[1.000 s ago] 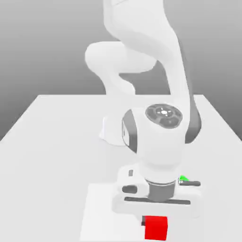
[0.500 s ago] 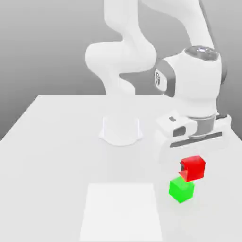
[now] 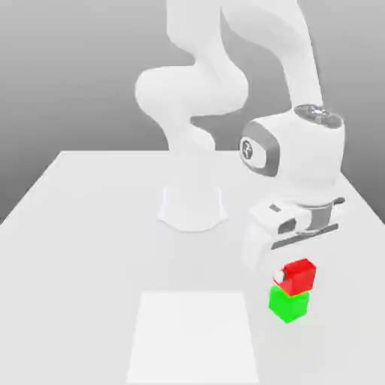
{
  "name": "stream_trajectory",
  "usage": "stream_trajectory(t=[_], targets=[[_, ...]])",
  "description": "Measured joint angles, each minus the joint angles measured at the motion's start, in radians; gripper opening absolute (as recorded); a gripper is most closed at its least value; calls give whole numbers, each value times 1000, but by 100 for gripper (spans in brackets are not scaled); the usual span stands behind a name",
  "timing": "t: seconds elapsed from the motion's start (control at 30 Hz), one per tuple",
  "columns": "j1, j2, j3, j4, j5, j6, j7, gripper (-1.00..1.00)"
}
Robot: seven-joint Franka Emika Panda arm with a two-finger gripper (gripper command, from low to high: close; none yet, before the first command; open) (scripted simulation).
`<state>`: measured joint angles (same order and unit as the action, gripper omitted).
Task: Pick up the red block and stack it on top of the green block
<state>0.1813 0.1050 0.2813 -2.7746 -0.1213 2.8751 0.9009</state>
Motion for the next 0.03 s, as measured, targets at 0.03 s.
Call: stream_trajectory(t=[0.03], targets=[[0, 0, 0, 0, 0, 0, 0, 100]])
